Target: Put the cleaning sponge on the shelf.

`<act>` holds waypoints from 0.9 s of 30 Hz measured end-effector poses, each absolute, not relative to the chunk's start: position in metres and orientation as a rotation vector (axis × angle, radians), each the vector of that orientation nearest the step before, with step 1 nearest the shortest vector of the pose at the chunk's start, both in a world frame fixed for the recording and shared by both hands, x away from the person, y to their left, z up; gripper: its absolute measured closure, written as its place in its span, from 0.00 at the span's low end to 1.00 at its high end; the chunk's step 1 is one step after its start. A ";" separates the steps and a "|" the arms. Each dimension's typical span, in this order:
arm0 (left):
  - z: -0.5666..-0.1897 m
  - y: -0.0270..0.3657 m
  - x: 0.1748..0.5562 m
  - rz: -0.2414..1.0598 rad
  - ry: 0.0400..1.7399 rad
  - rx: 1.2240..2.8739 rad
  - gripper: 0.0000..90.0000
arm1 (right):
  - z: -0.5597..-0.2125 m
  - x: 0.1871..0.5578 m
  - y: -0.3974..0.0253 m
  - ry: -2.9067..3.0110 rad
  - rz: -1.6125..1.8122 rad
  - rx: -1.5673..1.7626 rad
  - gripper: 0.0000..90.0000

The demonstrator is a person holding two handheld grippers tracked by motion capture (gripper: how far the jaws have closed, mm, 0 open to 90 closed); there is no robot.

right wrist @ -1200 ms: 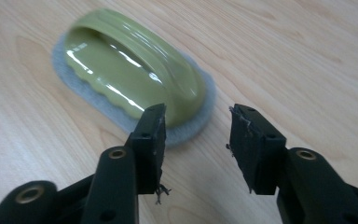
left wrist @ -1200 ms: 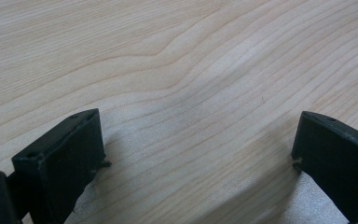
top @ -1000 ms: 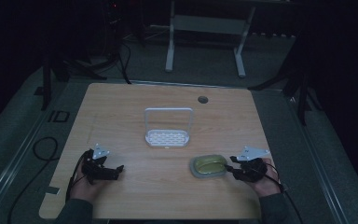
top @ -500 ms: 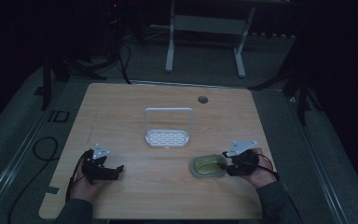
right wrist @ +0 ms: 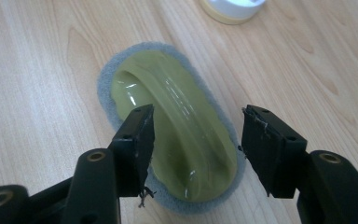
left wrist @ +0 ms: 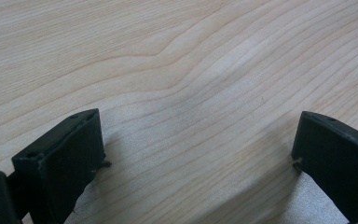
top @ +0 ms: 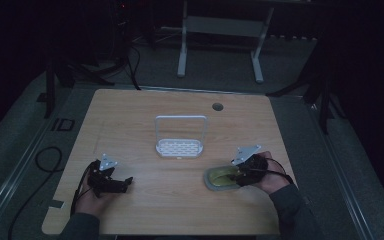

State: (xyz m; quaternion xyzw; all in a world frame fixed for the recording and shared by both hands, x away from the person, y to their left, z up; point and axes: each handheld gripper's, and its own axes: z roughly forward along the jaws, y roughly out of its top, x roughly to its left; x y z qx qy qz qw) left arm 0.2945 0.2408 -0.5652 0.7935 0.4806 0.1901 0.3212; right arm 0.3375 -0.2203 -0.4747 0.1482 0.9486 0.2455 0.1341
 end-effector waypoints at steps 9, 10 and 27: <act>-0.565 0.241 0.294 0.499 1.263 2.084 0.02 | -0.478 0.344 -0.209 2.807 0.627 0.351 0.48; -0.565 0.241 0.294 0.499 1.263 2.084 0.02 | -0.478 0.345 -0.208 2.808 0.621 0.346 0.49; -0.565 0.241 0.294 0.499 1.263 2.084 0.02 | -0.476 0.351 -0.199 2.875 0.503 0.220 0.57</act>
